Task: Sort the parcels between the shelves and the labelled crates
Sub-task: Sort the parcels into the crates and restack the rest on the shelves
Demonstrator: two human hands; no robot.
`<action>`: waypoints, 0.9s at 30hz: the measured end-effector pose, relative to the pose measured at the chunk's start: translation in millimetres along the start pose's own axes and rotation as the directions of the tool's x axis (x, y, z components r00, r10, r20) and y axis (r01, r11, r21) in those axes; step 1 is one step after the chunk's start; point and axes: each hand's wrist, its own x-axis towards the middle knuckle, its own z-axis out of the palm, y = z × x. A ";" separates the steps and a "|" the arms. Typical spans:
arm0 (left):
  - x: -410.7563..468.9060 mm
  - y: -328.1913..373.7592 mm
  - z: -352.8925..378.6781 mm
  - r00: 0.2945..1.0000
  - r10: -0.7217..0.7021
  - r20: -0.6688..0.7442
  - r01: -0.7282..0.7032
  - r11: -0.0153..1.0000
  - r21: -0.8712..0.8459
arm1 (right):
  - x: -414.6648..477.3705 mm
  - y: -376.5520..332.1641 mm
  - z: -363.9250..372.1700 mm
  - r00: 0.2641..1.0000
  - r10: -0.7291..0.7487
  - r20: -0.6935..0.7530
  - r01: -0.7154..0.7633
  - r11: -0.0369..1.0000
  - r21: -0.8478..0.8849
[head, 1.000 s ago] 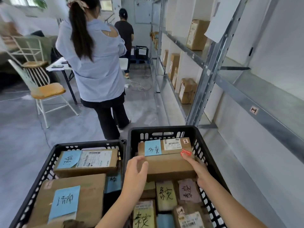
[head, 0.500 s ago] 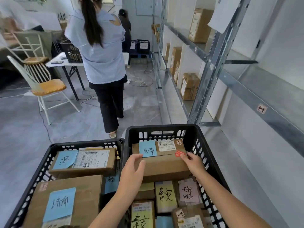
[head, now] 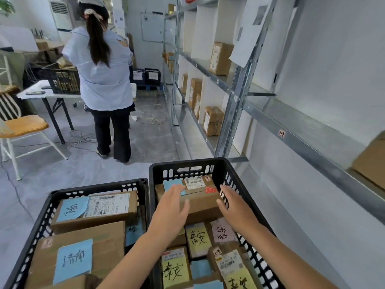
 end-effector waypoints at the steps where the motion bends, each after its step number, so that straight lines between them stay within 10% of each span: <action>1: -0.2 1.7 -2.2 0.999 0.039 -0.003 -0.039 0.999 0.035 | -5.0 -2.9 -5.2 1.000 -0.007 -0.024 0.006 1.000 -0.019; 27: -86.0 185.5 -11.2 0.766 0.595 0.243 -0.626 0.776 0.075 | -238.6 -23.4 -166.4 0.880 0.103 -0.463 -0.238 0.940 -0.244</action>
